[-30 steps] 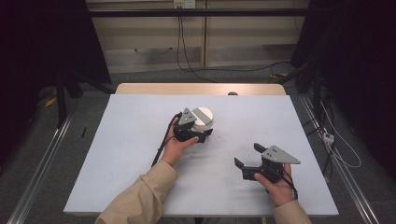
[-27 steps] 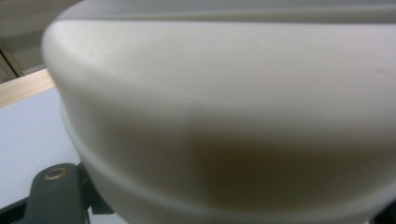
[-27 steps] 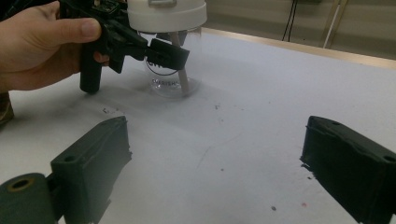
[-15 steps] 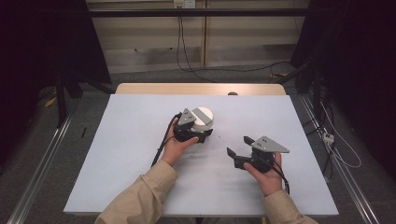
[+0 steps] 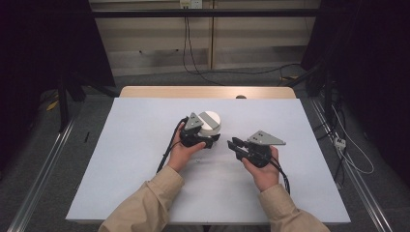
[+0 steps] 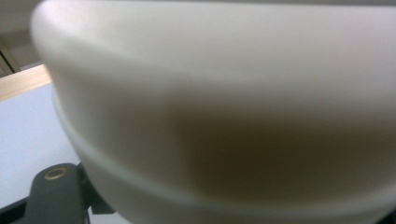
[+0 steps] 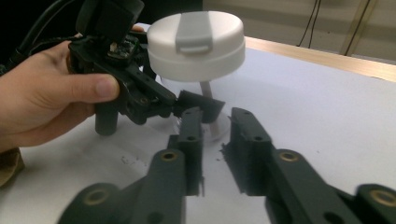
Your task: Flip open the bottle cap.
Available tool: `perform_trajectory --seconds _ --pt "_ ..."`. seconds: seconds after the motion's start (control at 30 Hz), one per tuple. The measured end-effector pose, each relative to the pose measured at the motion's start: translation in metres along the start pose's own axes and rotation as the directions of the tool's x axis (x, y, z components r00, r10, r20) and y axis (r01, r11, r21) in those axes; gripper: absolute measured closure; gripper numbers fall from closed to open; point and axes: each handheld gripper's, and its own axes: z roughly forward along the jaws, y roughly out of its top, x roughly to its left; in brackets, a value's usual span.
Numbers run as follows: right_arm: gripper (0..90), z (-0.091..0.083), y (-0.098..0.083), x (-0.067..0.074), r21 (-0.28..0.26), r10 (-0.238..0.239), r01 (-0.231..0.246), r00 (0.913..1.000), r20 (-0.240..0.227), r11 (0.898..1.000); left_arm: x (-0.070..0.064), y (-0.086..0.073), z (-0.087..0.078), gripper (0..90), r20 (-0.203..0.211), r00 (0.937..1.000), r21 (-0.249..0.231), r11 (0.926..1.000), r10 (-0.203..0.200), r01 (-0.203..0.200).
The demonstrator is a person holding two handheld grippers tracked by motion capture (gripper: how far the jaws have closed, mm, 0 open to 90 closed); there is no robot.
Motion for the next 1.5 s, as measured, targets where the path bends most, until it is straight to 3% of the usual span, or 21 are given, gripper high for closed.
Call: perform_trajectory --seconds 0.23,1.0,1.5 --pt "89.9 0.01 0.01 0.0 0.019 0.007 -0.007 0.9999 -0.011 1.0 0.0 0.0 0.0 18.5 0.0 1.0 0.0 1.0 -0.005 0.005" --pt "90.0 0.037 0.027 0.005 0.06 -0.019 0.02 0.9997 -0.017 0.998 -0.001 0.0 0.001 18.5 0.0 1.0 0.003 1.0 -0.006 0.006" --pt "90.0 0.041 0.032 0.01 0.041 -0.018 0.019 0.9995 -0.026 0.999 -0.001 0.0 0.001 18.6 -0.001 1.0 0.006 1.0 -0.005 0.005"
